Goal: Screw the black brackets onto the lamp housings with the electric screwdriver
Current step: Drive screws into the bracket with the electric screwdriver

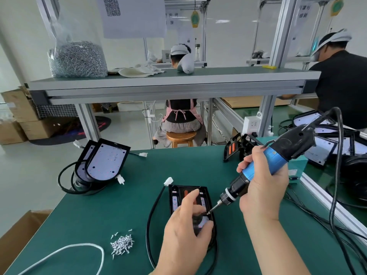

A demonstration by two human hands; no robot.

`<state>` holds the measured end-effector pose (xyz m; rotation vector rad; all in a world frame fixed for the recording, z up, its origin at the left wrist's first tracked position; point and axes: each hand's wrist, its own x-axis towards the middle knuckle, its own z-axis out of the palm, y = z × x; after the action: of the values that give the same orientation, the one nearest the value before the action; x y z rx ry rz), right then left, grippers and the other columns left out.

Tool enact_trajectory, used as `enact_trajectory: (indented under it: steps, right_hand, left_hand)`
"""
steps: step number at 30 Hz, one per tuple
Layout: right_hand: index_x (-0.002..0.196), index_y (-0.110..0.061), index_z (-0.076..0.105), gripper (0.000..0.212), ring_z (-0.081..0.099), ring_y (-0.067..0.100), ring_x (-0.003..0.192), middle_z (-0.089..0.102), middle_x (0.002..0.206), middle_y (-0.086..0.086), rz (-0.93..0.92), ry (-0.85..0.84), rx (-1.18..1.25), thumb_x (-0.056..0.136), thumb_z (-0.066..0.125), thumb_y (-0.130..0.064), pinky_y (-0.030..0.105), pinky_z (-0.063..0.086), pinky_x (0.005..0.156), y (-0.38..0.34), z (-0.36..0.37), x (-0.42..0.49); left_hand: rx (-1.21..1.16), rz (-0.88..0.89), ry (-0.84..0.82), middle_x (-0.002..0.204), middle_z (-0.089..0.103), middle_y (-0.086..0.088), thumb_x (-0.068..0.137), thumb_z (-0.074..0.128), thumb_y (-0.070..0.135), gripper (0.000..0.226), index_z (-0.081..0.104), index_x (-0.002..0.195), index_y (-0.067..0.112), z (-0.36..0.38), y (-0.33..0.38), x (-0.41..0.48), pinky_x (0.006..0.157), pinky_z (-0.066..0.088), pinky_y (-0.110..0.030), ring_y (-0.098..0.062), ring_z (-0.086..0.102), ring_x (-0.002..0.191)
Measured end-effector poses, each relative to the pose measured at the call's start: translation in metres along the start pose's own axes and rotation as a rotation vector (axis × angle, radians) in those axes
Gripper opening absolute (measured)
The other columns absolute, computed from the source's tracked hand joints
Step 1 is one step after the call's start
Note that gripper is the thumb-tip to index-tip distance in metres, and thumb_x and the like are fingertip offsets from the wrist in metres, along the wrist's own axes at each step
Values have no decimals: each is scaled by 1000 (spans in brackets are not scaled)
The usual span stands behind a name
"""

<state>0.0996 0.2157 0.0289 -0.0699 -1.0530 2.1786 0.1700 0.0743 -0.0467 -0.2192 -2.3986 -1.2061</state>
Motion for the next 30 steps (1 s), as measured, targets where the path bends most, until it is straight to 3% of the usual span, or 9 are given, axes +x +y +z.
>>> enact_trajectory:
  steps: [2,4,8,10,13,17,20,26,30]
  right_hand:
    - [90,-16,54,15,55,17,54,59,68,-1,-13,9,15,88,69,-17,28,50,55,5,3,11]
    - [91,-15,54,16,55,17,55,61,69,-1,-29,10,16,87,70,-18,29,51,55,11,8,23]
    - [90,-16,54,16,55,18,53,61,67,-3,-79,23,-4,88,70,-17,29,51,55,29,19,45]
    - [91,-17,53,18,56,18,52,60,67,-2,-93,10,-26,88,70,-16,31,51,56,40,25,52]
    - [92,-19,54,18,59,17,53,61,73,4,-111,-33,-86,87,71,-19,31,52,58,57,28,58]
    - [91,-22,54,22,60,18,54,61,76,4,-68,-87,-123,82,73,-29,29,53,58,73,29,60]
    - [90,-21,54,19,59,18,54,60,75,5,-41,-151,-187,87,73,-24,29,52,57,83,29,61]
    - [93,-9,55,22,58,18,53,59,76,12,-28,-255,-276,89,73,-19,26,52,56,91,30,60]
    - [94,-12,57,20,60,17,52,60,74,9,-2,-279,-307,89,74,-21,28,54,57,94,31,58]
  left_hand:
    - [-4,-50,138,106,63,26,80,77,18,62,47,127,47,-5,-11,9,86,42,-10,1,54,105]
    - [62,-173,237,114,54,18,83,75,27,52,52,129,34,-10,-29,25,94,43,-24,-5,50,112]
    - [107,-508,-54,125,51,-2,83,68,53,77,29,143,27,-7,-54,58,85,41,-33,-22,51,107]
    - [26,-575,-160,120,55,0,81,69,56,83,22,145,32,1,-60,66,86,42,-32,-23,55,105]
    - [-225,-655,-184,120,57,11,72,77,52,97,22,150,37,9,-67,66,96,45,-33,-16,57,110]
    - [-327,-687,-141,118,59,20,57,75,57,102,28,147,41,13,-68,53,90,44,-29,-6,58,108]
    - [-365,-709,-95,113,63,18,55,77,56,98,35,142,41,15,-69,48,85,46,-27,-2,62,100]
    - [-427,-740,-65,107,69,16,54,81,51,95,40,139,42,13,-63,48,99,50,-38,-3,67,96]
    - [-452,-751,-61,111,69,18,54,81,50,91,42,135,45,14,-63,47,102,48,-39,-7,66,103]
